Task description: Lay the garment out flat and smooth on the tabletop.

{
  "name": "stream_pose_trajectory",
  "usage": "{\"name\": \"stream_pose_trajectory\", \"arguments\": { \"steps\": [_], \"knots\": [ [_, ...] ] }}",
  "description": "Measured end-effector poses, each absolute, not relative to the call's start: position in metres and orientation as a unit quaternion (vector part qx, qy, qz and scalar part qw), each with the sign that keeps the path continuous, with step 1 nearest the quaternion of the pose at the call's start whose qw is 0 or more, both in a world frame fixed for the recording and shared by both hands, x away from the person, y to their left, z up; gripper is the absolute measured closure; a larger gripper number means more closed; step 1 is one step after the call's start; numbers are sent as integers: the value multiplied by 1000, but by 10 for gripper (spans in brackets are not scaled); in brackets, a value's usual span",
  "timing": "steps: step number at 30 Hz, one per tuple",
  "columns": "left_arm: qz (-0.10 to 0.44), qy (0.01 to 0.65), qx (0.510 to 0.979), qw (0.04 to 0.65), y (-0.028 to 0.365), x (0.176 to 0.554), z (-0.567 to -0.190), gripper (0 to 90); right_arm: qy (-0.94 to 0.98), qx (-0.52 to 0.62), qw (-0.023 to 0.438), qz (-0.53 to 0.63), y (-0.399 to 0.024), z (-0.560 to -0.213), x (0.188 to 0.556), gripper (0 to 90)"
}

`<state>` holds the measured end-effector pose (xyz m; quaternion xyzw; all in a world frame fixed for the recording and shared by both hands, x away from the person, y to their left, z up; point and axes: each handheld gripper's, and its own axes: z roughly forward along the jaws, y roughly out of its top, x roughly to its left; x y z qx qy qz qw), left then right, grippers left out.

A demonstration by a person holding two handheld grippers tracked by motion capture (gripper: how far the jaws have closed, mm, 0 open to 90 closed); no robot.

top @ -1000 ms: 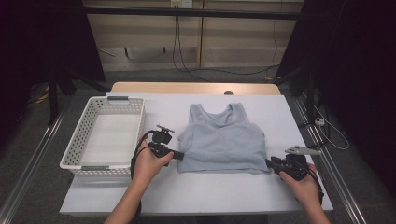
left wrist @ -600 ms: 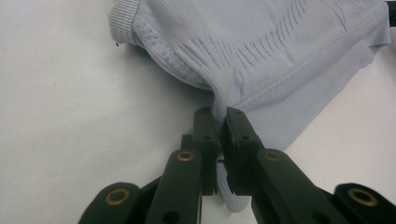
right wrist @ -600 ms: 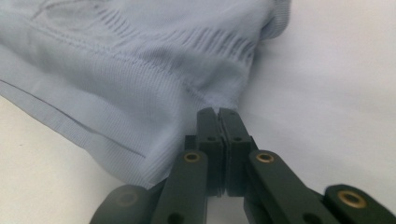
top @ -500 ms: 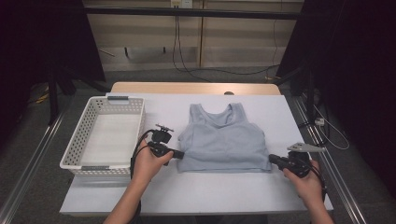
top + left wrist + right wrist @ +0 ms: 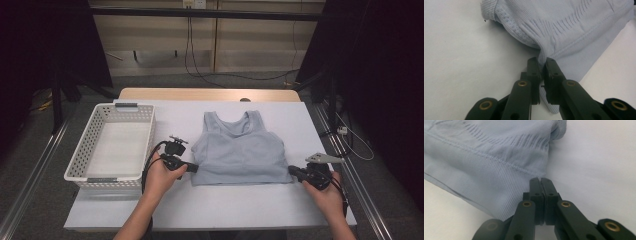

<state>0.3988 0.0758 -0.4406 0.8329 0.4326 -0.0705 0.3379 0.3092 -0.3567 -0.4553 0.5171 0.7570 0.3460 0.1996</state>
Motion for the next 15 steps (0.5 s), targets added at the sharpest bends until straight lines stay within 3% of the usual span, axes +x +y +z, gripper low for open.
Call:
{"name": "stream_pose_trajectory", "arguments": {
  "steps": [15],
  "knots": [
    [-70, 428, 837, 334, 75, 397, -440, 843, 763, 515, 197, 337, -359, -455, 303, 900]
  ]
}}
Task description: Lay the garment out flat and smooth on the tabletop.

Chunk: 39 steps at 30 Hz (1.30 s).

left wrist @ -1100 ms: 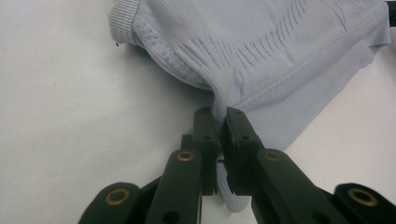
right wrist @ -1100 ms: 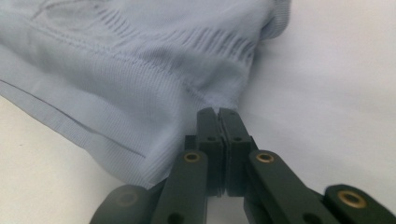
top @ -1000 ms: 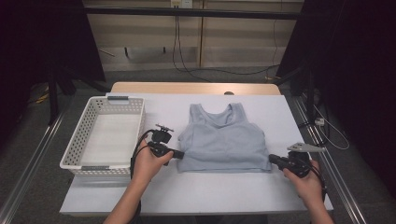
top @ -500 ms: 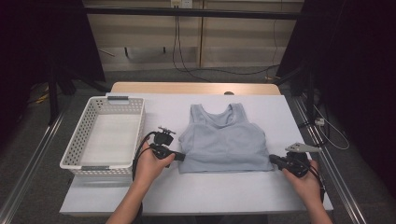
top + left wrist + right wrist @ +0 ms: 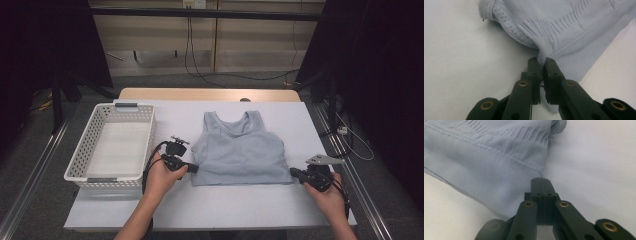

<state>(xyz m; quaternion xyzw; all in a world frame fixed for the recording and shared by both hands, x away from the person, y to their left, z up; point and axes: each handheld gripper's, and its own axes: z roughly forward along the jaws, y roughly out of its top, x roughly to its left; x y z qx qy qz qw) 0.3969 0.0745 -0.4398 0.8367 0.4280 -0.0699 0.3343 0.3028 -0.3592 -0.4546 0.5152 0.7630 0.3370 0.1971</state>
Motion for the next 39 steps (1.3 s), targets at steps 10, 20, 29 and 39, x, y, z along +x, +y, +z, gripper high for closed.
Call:
{"name": "stream_pose_trajectory", "arguments": {
  "steps": [10, 20, 29, 39],
  "knots": [
    [-68, 430, 838, 329, 73, 399, -443, 840, 771, 506, 179, 342, -342, -456, 302, 685],
    [-74, 425, 844, 320, 75, 400, -438, 862, 782, 495, 174, 337, -336, -455, 304, 898],
    [-81, 424, 839, 330, 82, 395, -427, 864, 781, 496, 158, 346, -341, -440, 297, 900],
    [-71, 434, 832, 337, 86, 396, -428, 861, 778, 512, 173, 320, -357, -441, 288, 900]
  ]
}}
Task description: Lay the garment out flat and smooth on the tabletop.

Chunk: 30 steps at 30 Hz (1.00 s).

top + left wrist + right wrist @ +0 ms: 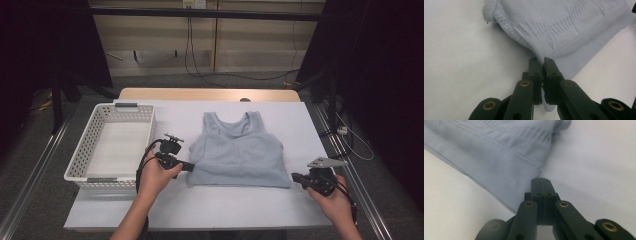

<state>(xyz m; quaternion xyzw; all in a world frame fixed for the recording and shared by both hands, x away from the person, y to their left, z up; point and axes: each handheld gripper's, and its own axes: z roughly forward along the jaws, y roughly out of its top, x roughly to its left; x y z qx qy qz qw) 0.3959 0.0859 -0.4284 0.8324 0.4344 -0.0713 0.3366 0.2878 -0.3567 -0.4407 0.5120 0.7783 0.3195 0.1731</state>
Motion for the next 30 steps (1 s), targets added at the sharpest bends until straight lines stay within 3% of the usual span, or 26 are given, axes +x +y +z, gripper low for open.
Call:
{"name": "stream_pose_trajectory", "arguments": {
  "steps": [3, 12, 19, 22, 25, 27, 30],
  "knots": [
    [-64, 426, 838, 335, 84, 396, -427, 849, 771, 508, 179, 341, -357, -443, 289, 897],
    [-69, 431, 836, 331, 83, 398, -431, 843, 764, 491, 181, 378, -331, -435, 311, 695],
    [-72, 429, 839, 328, 82, 400, -432, 846, 771, 483, 196, 366, -307, -431, 334, 623],
    [-72, 429, 839, 327, 81, 400, -432, 847, 771, 489, 194, 358, -306, -434, 344, 659],
    [-73, 425, 841, 328, 80, 401, -433, 848, 787, 486, 199, 324, -303, -444, 354, 752],
    [-72, 424, 841, 328, 78, 401, -433, 848, 798, 482, 203, 300, -300, -452, 358, 881],
    [-70, 424, 842, 325, 77, 402, -434, 849, 795, 482, 210, 303, -299, -455, 364, 900]
  ]
}}
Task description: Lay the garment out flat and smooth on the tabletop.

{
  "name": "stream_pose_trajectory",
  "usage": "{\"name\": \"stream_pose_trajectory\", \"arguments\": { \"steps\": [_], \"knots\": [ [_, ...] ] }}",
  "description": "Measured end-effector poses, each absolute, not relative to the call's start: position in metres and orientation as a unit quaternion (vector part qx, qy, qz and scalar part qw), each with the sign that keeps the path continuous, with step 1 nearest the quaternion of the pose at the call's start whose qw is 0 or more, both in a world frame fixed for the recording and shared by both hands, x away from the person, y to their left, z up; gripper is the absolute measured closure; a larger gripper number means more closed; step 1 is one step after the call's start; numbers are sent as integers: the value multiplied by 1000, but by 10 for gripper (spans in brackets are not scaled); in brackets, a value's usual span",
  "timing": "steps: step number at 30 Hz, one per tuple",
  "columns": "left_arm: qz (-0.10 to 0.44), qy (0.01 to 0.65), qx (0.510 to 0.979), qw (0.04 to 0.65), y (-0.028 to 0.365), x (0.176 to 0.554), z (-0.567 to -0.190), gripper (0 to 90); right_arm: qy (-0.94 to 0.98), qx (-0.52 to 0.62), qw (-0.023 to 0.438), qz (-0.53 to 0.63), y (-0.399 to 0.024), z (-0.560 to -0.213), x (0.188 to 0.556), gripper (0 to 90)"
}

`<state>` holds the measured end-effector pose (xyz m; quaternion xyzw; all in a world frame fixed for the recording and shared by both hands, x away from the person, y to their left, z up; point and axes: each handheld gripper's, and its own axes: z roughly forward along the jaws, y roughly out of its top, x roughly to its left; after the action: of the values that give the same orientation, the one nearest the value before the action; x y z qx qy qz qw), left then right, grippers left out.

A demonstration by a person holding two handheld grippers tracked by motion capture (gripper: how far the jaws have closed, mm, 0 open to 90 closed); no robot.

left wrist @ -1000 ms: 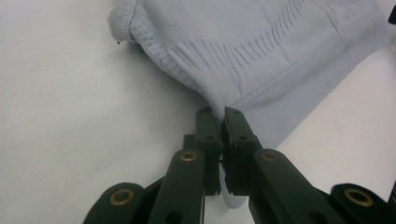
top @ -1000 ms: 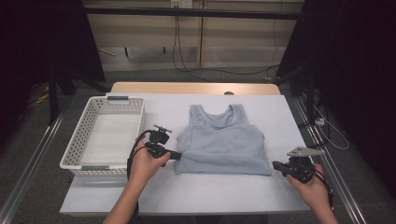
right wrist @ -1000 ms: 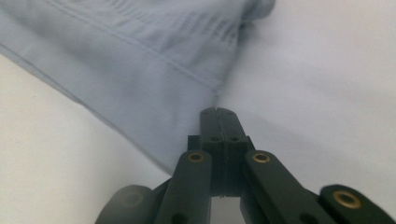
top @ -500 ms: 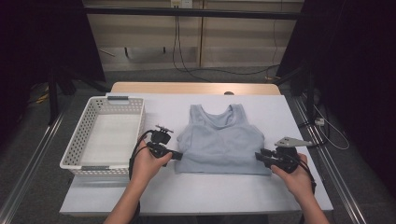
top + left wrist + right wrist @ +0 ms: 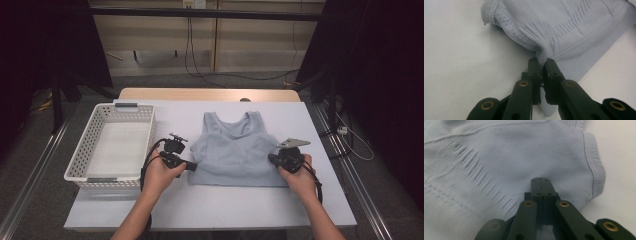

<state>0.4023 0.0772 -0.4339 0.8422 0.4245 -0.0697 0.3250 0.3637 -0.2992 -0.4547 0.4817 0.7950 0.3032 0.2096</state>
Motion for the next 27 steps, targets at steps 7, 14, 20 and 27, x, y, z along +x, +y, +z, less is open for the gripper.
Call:
{"name": "stream_pose_trajectory", "arguments": {
  "steps": [7, 14, 20, 27],
  "knots": [
    [-67, 422, 843, 327, 76, 403, -433, 851, 791, 485, 202, 314, -304, -450, 366, 900],
    [-67, 422, 840, 334, 78, 404, -431, 840, 766, 497, 212, 348, -303, -439, 376, 645],
    [-57, 416, 839, 346, 78, 404, -428, 768, 752, 507, 214, 363, -297, -432, 392, 530],
    [-19, 406, 841, 359, 75, 404, -422, 512, 731, 529, 216, 374, -294, -428, 406, 414]
  ]
}}
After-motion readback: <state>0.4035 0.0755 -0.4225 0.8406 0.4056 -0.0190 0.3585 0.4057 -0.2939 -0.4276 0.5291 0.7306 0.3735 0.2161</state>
